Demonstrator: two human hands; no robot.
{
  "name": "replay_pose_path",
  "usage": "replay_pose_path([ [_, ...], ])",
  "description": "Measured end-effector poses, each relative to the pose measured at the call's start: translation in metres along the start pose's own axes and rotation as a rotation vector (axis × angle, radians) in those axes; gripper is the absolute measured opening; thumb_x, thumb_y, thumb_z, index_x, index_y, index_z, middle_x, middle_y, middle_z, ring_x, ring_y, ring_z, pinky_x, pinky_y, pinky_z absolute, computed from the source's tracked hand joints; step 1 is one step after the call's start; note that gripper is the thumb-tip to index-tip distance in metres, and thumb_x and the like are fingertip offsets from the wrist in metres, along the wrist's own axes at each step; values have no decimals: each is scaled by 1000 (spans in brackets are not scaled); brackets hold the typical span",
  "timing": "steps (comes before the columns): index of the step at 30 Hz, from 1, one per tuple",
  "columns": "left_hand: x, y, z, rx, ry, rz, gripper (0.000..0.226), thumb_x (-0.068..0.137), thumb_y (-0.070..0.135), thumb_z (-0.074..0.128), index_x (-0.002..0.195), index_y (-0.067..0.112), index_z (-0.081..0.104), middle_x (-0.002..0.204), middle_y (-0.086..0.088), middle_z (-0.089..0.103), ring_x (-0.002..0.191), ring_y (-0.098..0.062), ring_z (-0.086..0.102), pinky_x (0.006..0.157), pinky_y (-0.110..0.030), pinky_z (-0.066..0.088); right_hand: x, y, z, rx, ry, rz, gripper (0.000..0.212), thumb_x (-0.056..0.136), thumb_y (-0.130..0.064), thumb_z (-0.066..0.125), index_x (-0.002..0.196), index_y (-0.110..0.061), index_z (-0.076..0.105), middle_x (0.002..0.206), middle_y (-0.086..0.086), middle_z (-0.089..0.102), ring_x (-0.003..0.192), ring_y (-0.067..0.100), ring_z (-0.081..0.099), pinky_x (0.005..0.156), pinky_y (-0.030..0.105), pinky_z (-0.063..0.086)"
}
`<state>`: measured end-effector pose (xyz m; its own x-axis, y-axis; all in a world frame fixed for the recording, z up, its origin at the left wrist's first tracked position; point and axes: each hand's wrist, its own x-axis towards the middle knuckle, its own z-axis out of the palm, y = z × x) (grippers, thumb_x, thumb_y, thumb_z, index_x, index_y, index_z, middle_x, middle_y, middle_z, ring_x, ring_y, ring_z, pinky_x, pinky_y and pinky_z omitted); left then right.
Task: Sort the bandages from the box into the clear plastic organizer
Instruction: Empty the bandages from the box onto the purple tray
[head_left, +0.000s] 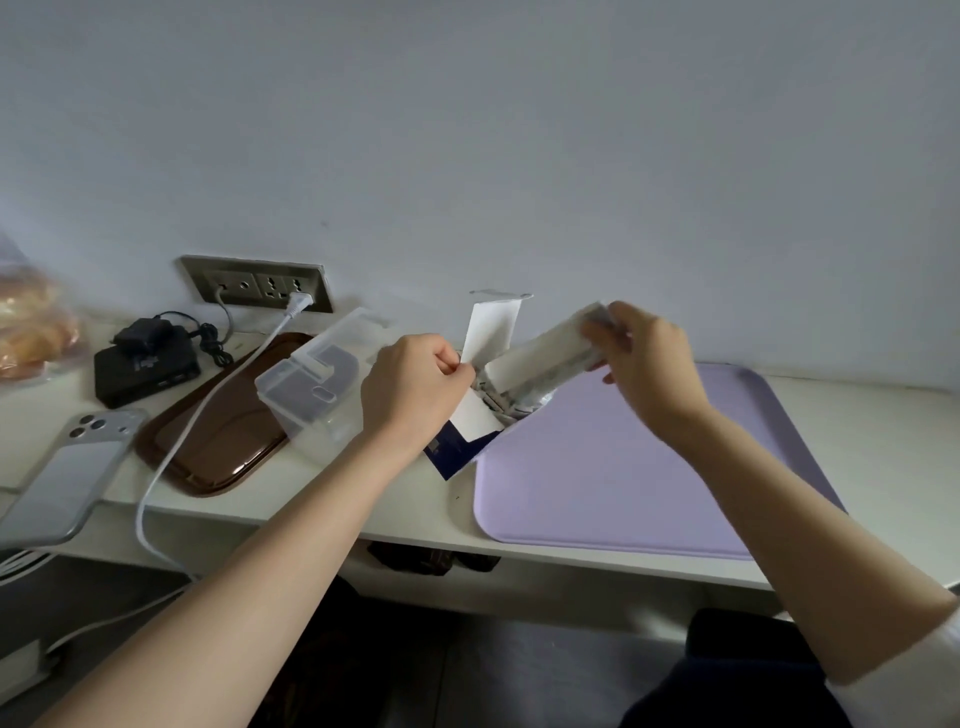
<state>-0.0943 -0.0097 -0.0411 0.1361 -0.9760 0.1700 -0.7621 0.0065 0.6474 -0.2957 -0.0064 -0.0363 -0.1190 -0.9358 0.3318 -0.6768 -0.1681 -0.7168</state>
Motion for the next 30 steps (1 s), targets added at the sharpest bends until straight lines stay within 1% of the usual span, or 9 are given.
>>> replay_pose_path([
  [3,5,5,-1,26,57,24,6,79,25,63,74,22,64,68,13,59,76,-16,58,62,-24,38,3,15,-14,-14,100,68,18,94,-22,48,77,-17,51,60,2,62,59,29,66,61,45,54],
  [8,10,11,-1,57,98,49,7,80,25,62,76,20,64,68,12,59,79,-18,58,62,-25,35,-2,39,-23,-571,175,-28,18,96,-23,42,87,-10,52,76,13,64,61,35,46,53,33,34],
  [12,11,15,-1,82,95,64,8,80,26,62,74,21,63,64,13,57,76,-17,56,59,-25,32,1,44,-22,-552,196,-15,26,95,-28,48,85,-6,58,89,11,58,61,31,40,54,30,28],
  [16,9,19,2,82,86,66,7,80,25,61,74,21,62,65,13,58,75,-16,56,54,-24,31,6,44,-23,-346,181,79,36,94,-33,50,72,-5,48,73,15,61,66,36,50,54,35,35],
  [18,8,21,5,80,84,75,7,79,24,62,73,21,62,63,13,57,73,-16,55,51,-18,30,5,42,-22,-397,170,114,39,95,-37,47,68,-9,43,69,13,60,66,36,50,55,35,36],
  [22,5,25,10,91,73,112,9,80,24,63,74,18,63,69,8,65,73,-17,57,54,-23,33,1,38,-21,-525,236,-59,37,98,-27,44,67,-7,50,69,18,55,80,34,51,64,30,28],
  [24,3,27,13,103,61,130,10,81,25,63,74,18,63,70,8,65,74,-17,58,54,-23,32,-1,38,-20,-546,128,-43,31,100,-20,39,96,-2,63,89,21,63,104,36,51,74,33,30],
  [26,3,29,14,106,58,141,10,81,26,63,72,20,61,67,9,64,73,-16,57,52,-18,30,-1,41,-19,-554,10,12,34,102,-21,33,126,-11,54,110,19,64,123,32,43,90,35,32],
  [30,3,33,17,102,59,139,10,80,26,62,73,19,62,63,10,61,71,-17,56,51,-15,28,0,42,-17,-562,23,-32,40,102,-25,28,140,-16,38,132,7,53,129,32,35,98,38,31],
])
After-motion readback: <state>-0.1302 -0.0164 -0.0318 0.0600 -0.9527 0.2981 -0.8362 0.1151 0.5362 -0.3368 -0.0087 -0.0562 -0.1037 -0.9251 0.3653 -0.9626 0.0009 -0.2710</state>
